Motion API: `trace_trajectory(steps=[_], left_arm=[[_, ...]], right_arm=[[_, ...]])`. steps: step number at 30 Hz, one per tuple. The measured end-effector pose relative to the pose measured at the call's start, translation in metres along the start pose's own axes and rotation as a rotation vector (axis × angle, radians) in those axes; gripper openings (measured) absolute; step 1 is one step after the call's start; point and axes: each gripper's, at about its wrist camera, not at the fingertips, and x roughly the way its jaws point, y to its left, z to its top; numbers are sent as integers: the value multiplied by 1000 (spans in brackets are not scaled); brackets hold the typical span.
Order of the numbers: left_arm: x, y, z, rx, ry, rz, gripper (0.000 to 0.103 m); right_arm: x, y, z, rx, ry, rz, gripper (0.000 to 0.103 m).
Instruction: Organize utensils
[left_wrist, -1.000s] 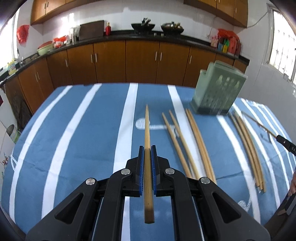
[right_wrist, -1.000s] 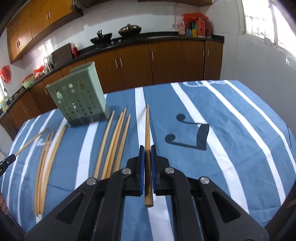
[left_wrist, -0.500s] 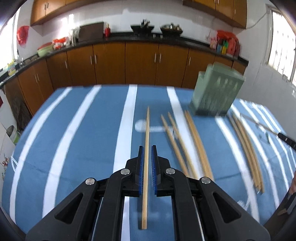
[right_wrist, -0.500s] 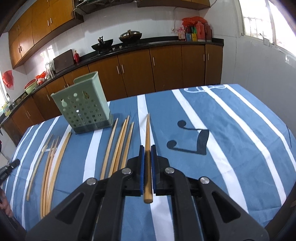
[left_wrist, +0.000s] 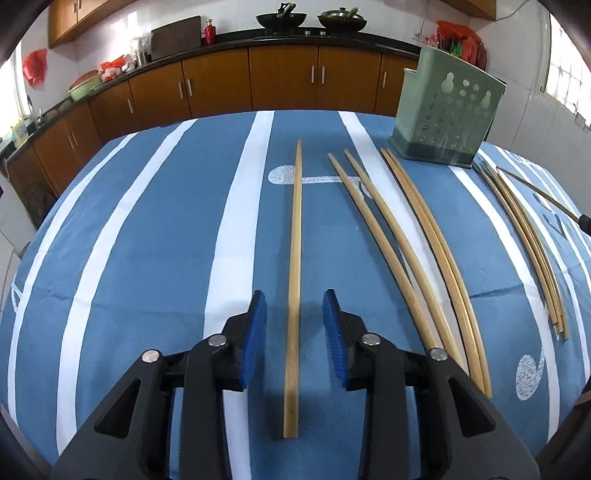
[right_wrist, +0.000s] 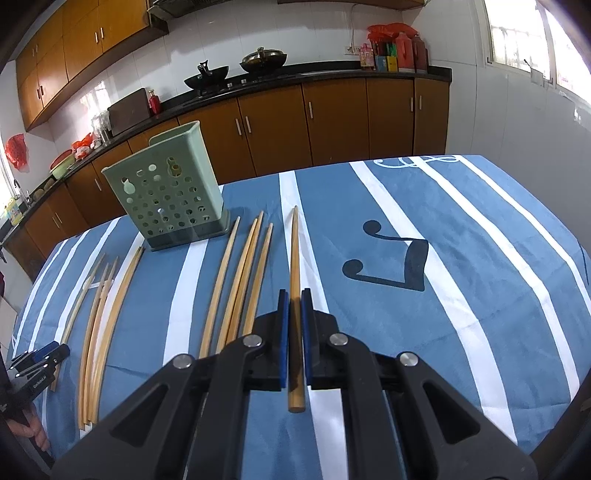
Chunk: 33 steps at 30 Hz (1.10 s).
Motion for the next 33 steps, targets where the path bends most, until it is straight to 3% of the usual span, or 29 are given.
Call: trace_trajectory(steps=[3, 5, 10, 22, 29, 33], left_arm=[[-3, -1, -4, -2, -15, 14, 11], [-4, -3, -5, 3, -18, 19, 7], [-7, 2, 2, -27, -6, -8, 7], [-56, 4, 38, -43, -157, -36, 7], [-41, 3, 37, -39, -117, -37, 7], [-51, 7, 39, -66, -162, -46, 7]], right_arm=[[1, -1, 0, 5, 1, 2, 8], [1, -1, 0, 6, 1, 3, 8], [-3, -1, 1, 5, -14, 7, 8], [-9, -4, 5, 12, -38, 11, 8], [-5, -3, 1, 17, -21, 14, 8], [-11, -3, 4, 16, -48, 18, 8]])
